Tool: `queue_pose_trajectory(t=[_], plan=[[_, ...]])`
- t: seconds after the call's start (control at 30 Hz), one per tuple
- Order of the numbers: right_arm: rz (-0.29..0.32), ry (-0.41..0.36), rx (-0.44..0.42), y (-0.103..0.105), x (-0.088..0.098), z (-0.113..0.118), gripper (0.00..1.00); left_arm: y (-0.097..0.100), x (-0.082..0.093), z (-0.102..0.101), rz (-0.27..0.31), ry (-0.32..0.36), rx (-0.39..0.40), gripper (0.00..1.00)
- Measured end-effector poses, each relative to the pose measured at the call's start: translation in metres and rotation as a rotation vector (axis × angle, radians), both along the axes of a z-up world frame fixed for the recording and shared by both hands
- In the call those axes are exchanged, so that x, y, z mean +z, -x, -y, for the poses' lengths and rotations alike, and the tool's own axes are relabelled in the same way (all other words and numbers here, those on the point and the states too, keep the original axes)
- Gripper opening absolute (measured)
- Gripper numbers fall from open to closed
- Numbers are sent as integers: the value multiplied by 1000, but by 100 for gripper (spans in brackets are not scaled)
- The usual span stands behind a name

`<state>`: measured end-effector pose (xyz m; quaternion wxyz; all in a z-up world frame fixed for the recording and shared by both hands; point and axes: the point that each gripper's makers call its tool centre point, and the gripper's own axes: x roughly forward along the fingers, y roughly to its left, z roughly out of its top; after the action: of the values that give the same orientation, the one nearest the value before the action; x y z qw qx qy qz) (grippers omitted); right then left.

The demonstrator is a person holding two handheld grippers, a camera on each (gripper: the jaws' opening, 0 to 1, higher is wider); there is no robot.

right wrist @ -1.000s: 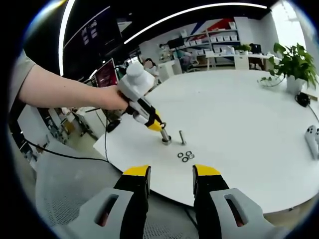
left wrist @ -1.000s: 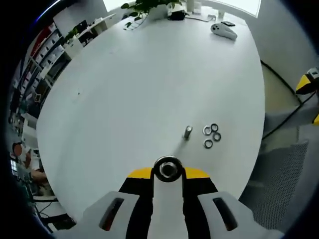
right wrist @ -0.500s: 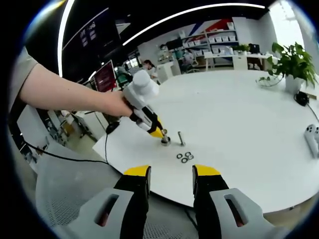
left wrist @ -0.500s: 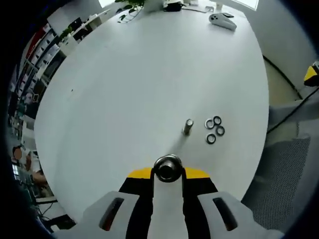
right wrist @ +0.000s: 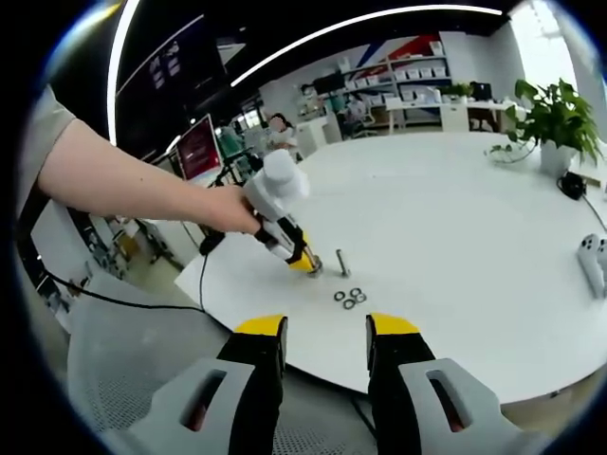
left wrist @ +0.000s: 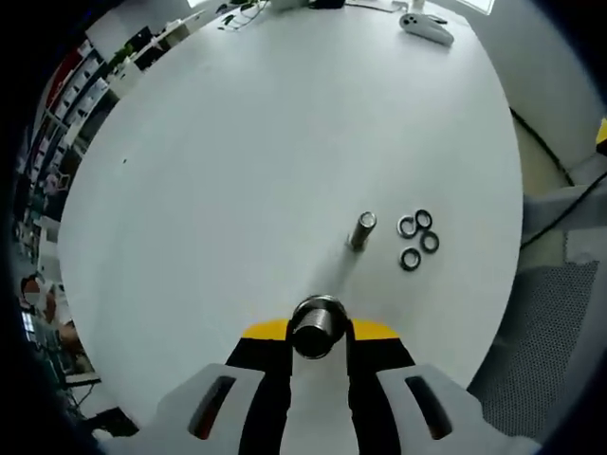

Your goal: Place the washer onto the threaded stud by aligning its center hole with the stud, sliding it down to the base, and recovering from edge contact or off-axis alignment until the washer reaches the visible bottom stop.

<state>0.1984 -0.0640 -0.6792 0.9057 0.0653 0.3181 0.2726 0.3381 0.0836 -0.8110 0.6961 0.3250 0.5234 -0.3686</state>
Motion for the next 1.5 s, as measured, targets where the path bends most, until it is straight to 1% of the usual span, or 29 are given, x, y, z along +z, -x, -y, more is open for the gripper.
queue_pose_trajectory(t=[0.1,0.2,0.43,0.47,0.5,0.53,0.63,0.7,0.8,0.9,0.97,1.07,1.1,1.13,1.17,1.23,1.3,1.33,1.4,1.43,1.47,1.5], plan=[[2,-1,-4,0,0,1,35,2,-2,0,11,5,2,19],[-1,3,1,0,0,0,35,3,-1,0,-2,10,27,19],[-4,7,3,1,-1,0,35,4,-3,-3,-7,24,42,21],[-3,8,4,1,-1,0,35,9,-4,-4,-28,25,96,21],[-3,9,5,1,-1,0,35,8,-3,-2,-23,49,94,22],[-4,10,6,1,-1,0,35,5,-3,0,-5,79,101,24],[-6,11,8,1,-2,0,35,7,-2,-7,5,72,119,32],[-6,13,10,1,-2,0,35,10,2,-9,12,75,119,31],[-7,13,14,1,-2,-1,35,11,6,-16,31,73,122,31],[-3,-12,10,1,1,-2,35,12,9,-26,42,100,166,31],[-3,-10,11,1,1,-2,35,13,14,-31,56,114,194,31],[-8,-3,15,2,-1,-2,35,18,21,-33,61,135,220,31],[-9,-6,12,2,-1,-2,35,19,23,-33,64,147,227,31],[-11,-6,11,2,-1,-2,35,21,26,-28,54,197,246,31],[-13,-5,11,2,-2,-2,35,24,28,-25,46,225,260,31],[-17,2,21,2,-3,-3,35,28,34,-29,60,227,264,31],[-17,7,31,3,-4,-4,35,29,39,-31,78,246,283,31],[-17,7,32,3,-4,-4,35,32,44,-29,82,288,325,31],[-17,8,38,2,-4,-4,35,36,53,-25,84,365,371,31],[-16,10,39,2,-4,-4,35,40,56,-25,81,381,378,32],[-15,9,37,1,-4,-3,35,41,52,-31,93,375,368,32],[-17,7,36,1,-4,-3,35,42,55,-32,105,381,362,32]])
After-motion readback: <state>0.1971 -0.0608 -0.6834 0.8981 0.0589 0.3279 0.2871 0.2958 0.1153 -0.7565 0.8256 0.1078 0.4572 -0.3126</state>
